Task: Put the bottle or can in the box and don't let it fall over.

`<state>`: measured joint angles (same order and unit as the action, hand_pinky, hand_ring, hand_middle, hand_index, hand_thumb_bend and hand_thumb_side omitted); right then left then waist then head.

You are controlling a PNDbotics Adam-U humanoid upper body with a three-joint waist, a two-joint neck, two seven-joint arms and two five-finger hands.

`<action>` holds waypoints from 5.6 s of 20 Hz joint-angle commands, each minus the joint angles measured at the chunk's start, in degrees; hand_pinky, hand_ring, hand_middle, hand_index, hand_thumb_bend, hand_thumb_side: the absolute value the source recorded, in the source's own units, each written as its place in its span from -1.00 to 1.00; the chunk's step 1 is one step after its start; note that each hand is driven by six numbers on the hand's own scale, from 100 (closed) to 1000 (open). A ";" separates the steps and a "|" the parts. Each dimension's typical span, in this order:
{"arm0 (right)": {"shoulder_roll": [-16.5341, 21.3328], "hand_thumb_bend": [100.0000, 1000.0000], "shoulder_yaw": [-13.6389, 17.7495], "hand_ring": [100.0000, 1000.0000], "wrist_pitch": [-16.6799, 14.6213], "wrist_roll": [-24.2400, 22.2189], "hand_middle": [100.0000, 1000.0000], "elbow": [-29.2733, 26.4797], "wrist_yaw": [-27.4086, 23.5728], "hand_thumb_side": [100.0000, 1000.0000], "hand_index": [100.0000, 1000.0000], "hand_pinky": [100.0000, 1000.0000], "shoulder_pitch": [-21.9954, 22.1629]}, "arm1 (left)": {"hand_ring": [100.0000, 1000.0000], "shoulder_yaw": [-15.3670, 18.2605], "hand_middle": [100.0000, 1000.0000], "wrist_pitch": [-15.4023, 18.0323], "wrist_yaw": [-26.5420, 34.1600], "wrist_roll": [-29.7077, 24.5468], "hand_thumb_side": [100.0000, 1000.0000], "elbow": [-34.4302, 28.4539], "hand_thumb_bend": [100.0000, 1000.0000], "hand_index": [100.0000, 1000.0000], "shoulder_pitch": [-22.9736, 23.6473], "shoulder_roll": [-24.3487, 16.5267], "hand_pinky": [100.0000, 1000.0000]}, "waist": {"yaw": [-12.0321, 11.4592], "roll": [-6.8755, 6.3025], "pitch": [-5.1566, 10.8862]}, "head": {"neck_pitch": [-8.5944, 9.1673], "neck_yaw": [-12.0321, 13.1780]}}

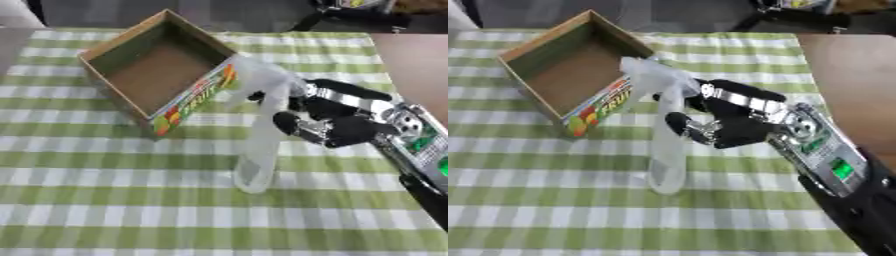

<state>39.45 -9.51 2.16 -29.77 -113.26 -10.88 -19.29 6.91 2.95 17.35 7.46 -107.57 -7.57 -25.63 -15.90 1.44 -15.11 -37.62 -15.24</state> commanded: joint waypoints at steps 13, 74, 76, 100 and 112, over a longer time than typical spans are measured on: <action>-1.53 -1.00 -1.65 1.00 2.28 -0.24 1.00 -1.33 2.06 0.20 1.00 0.97 -1.96 | 0.65 0.26 0.88 0.07 -0.51 -0.43 0.68 -0.45 -0.96 0.68 -0.23 -0.80 0.85 | -0.37 -0.06 0.47 | 0.69 -0.29; -6.42 -1.00 -5.50 1.00 11.41 0.54 1.00 2.46 9.08 -0.06 0.94 0.93 2.02 | 0.65 0.08 0.88 0.20 -0.92 -1.55 0.69 -0.52 -0.96 0.68 -0.45 -0.17 0.87 | -0.79 -0.58 -1.18 | 2.26 -0.73; -6.62 -1.00 -5.66 1.00 11.32 0.38 1.00 3.18 9.40 -0.06 0.95 0.93 2.03 | 0.65 0.07 0.88 0.21 -0.91 -1.56 0.69 -0.53 -0.96 0.68 -0.47 -0.15 0.87 | -0.84 -0.58 -1.22 | 2.37 -0.75; -8.00 -1.00 -7.41 1.00 12.06 2.92 1.00 8.56 8.09 -0.54 0.67 0.92 2.05 | 0.65 -0.04 0.88 0.18 -0.83 -1.82 0.69 -0.57 -0.96 0.68 -0.64 -0.03 0.87 | -0.89 -0.60 -1.22 | 2.72 -0.79; -7.80 -1.00 -7.05 1.00 13.03 9.32 0.66 7.19 6.29 -1.00 -0.28 1.00 1.54 | 0.65 -0.03 0.88 0.19 -0.85 -1.89 0.68 -0.55 -0.96 0.68 -0.55 -0.05 0.88 | -0.78 -0.62 -1.17 | 2.80 -0.90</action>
<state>30.54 -16.68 14.93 -21.26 -105.79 -4.61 -17.57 6.57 3.08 16.67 5.70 -107.36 -7.68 -24.65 -16.68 1.10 -16.90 -35.60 -15.97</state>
